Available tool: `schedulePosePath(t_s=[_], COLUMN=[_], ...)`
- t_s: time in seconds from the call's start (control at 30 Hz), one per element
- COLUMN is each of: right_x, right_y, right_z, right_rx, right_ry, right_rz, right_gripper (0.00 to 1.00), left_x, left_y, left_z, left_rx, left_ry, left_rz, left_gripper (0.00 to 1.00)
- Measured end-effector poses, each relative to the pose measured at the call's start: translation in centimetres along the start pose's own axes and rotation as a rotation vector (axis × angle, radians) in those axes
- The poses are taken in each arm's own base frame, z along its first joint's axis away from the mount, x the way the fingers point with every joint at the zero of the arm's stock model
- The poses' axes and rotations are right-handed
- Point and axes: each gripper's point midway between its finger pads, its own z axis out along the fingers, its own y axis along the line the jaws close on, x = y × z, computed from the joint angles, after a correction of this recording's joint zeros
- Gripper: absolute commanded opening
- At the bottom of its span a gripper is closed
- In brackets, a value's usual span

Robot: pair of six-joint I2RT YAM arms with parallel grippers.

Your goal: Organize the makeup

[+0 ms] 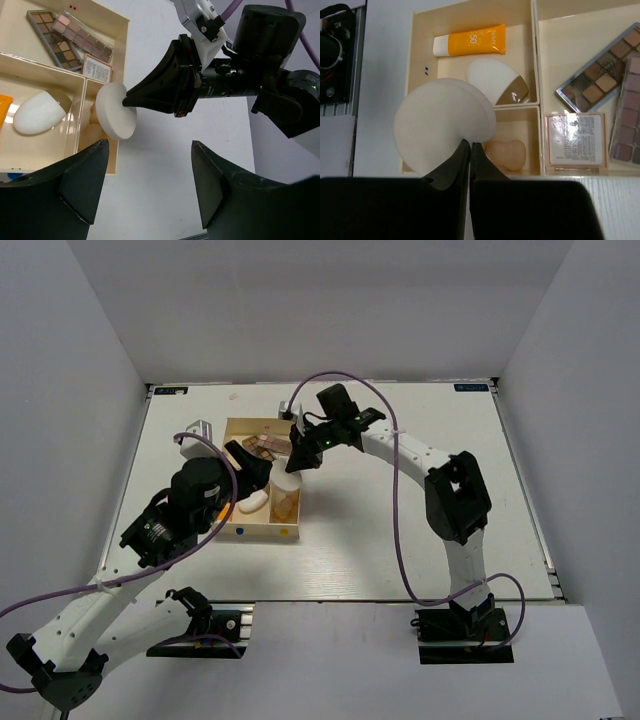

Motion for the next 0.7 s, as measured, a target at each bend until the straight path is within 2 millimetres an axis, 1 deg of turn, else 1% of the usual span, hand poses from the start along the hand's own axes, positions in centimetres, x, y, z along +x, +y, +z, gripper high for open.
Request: schedulePosePath(t_s=[0.2, 0.23, 0.37, 0.47, 0.6, 0.67, 0.7], right_x=[-0.1, 0.1, 1.1, 2.9, 5.2, 5.7, 5.8], right_y=[0.8, 0.9, 0.9, 0.4, 0.2, 0.0, -0.1], right_z=[2.4, 2.7, 3.8, 4.6, 4.9, 5.0, 5.0], right_rx=[-0.036, -0.039, -0.042, -0.033, -0.02, -0.012, -0.007], right_ry=[-0.013, -0.014, -0.004, 0.019, 0.059, 0.07, 0.073], right_rz=[-0.053, -0.062, -0.081, -0.079, -0.067, -0.066, -0.068], right_gripper=[0.0, 0.02, 0.05, 0.07, 0.13, 0.2, 0.28], left_x=[0.3, 0.3, 0.7, 0.8, 0.8, 0.7, 0.7], left_y=[0.6, 0.6, 1.1, 1.3, 1.5, 1.5, 1.5], left_z=[-0.1, -0.1, -0.2, -0.3, -0.5, -0.7, -0.7], left_rx=[-0.024, -0.025, -0.04, -0.048, -0.05, -0.048, -0.047], left_ry=[0.008, 0.009, 0.018, 0.023, 0.023, 0.02, 0.02], left_rz=[-0.004, -0.005, -0.008, -0.009, -0.013, -0.016, -0.017], left_gripper=[0.76, 0.77, 0.77, 0.76, 0.76, 0.76, 0.76])
